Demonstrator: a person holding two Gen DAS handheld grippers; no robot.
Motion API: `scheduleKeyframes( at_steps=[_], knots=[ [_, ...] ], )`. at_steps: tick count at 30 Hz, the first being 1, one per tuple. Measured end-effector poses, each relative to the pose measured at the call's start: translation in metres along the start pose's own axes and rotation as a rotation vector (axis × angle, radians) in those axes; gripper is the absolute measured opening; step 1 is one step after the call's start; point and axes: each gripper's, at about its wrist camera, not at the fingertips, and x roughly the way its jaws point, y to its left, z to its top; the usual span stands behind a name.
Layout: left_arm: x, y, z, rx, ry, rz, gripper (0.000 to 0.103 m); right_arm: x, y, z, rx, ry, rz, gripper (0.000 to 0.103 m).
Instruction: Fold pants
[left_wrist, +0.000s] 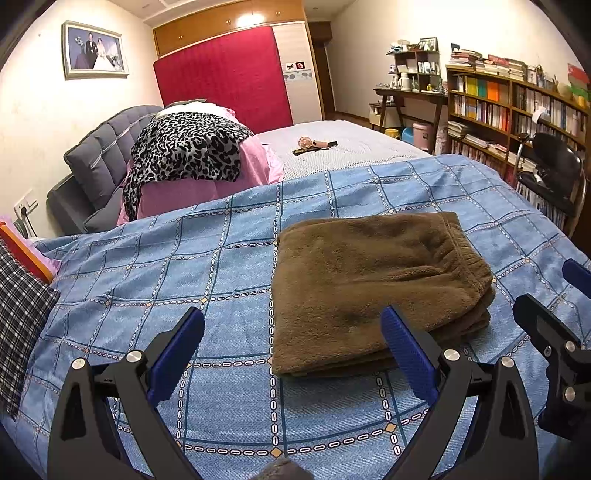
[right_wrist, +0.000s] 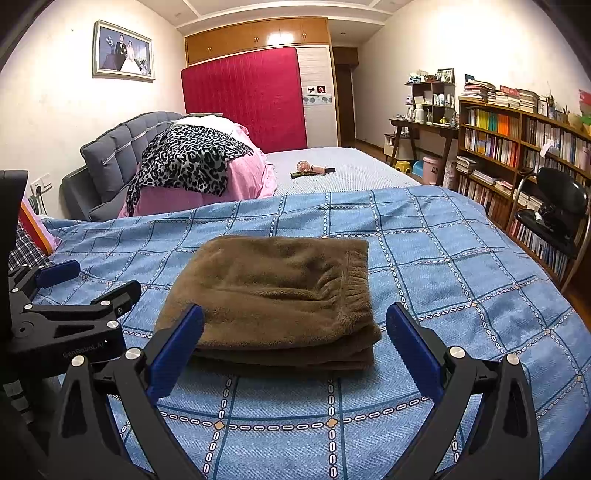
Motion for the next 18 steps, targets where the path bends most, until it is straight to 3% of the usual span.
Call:
scheduleKeyframes(
  at_steps=[18],
  knots=[
    [0.011,-0.001,0.004,0.005,0.011,-0.001,0.096,0.013,0.007,0.003,-0.033,0.001,-0.032,0.100]
  ],
)
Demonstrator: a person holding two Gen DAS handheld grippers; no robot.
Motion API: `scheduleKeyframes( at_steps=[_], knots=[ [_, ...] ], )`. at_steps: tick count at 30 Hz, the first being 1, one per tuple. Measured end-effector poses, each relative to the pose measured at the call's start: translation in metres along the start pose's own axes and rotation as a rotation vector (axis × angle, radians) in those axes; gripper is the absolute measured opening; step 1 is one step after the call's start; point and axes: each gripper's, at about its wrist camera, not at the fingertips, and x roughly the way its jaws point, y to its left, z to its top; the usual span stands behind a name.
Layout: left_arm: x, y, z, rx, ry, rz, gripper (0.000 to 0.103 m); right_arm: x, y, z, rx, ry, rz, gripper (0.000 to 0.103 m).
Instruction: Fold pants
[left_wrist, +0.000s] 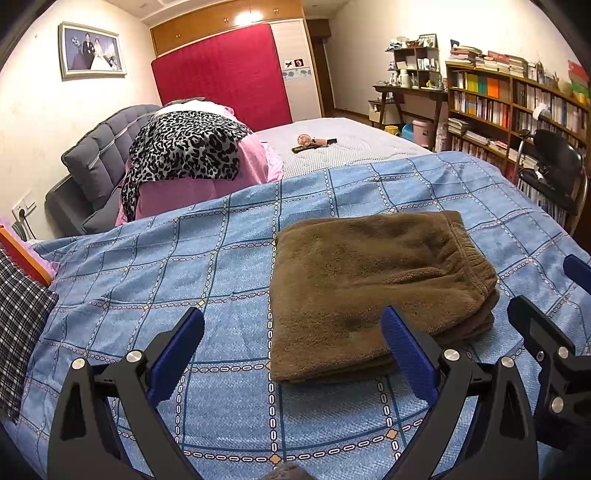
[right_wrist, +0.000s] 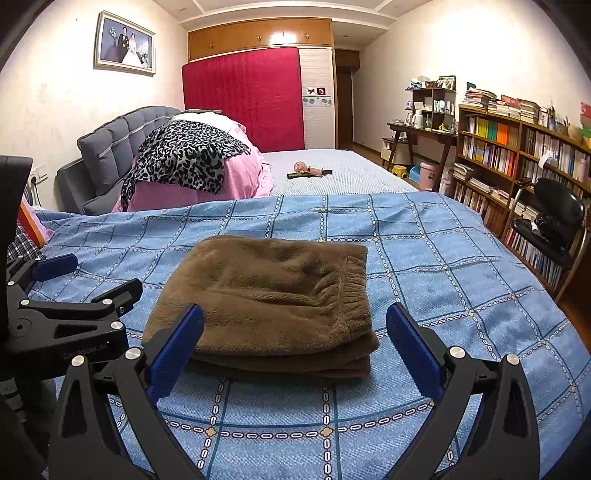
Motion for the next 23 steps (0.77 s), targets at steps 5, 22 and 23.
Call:
scheduleKeyframes(
  at_steps=[5,22,23],
  knots=[
    [0.006,-0.001,0.002,0.001,0.000,-0.005,0.096,0.006,-0.001,-0.002,0.002,0.014,-0.003,0.100],
    [0.011,-0.001,0.000,-0.007,0.007,-0.017,0.096,0.017,-0.011,-0.006,0.032,0.039,-0.022,0.100],
    [0.011,0.000,0.000,-0.008,0.008,-0.014,0.096,0.017,-0.012,-0.006,0.033,0.040,-0.023,0.100]
  ],
)
